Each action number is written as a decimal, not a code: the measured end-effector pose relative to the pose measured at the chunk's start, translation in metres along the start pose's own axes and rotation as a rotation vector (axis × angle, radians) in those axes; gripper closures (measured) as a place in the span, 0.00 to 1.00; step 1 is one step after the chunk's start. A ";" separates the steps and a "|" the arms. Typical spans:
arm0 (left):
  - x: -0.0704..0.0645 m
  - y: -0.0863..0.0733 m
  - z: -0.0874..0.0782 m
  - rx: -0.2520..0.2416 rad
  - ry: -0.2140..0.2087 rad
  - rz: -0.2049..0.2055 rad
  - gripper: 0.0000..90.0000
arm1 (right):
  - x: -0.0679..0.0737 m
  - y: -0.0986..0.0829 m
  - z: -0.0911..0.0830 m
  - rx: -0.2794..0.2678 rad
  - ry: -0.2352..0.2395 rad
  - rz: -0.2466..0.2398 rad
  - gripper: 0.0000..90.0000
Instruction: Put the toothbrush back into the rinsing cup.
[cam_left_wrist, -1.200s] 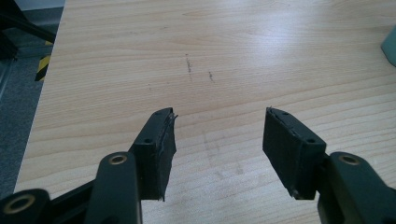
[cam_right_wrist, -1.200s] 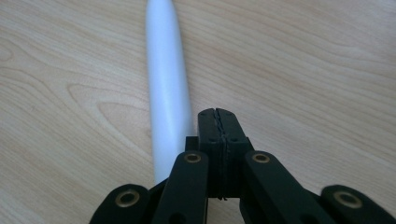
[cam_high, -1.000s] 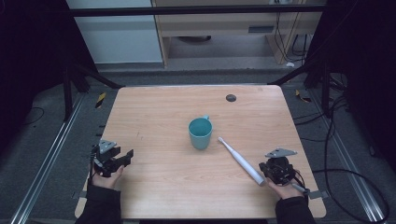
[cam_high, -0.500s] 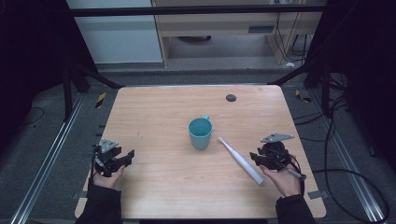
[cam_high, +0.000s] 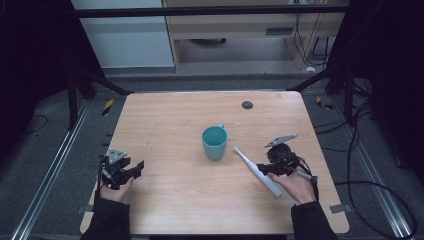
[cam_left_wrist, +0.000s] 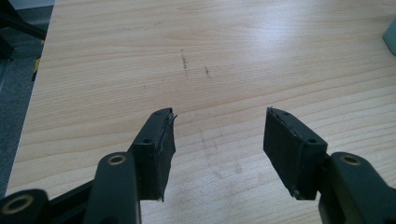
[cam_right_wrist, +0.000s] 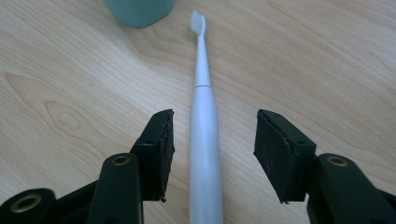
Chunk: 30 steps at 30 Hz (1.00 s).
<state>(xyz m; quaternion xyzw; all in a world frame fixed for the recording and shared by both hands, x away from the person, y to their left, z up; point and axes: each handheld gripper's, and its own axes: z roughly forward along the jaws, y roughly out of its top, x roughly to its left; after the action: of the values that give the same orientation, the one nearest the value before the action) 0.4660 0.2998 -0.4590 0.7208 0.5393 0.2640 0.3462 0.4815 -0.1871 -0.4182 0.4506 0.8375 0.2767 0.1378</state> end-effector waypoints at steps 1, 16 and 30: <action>0.000 0.000 0.000 -0.002 -0.001 -0.001 0.47 | 0.001 0.001 0.002 0.010 -0.001 -0.004 0.53; 0.000 0.000 0.000 -0.002 -0.003 0.000 0.47 | 0.005 -0.002 0.023 0.103 -0.001 -0.034 0.54; 0.001 0.001 0.000 -0.003 -0.002 -0.001 0.47 | 0.002 -0.007 0.039 0.194 -0.002 -0.049 0.58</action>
<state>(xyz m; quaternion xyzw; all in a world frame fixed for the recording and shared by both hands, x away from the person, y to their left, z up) 0.4668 0.3003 -0.4585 0.7204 0.5389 0.2637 0.3479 0.4942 -0.1752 -0.4537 0.4417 0.8709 0.1903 0.1011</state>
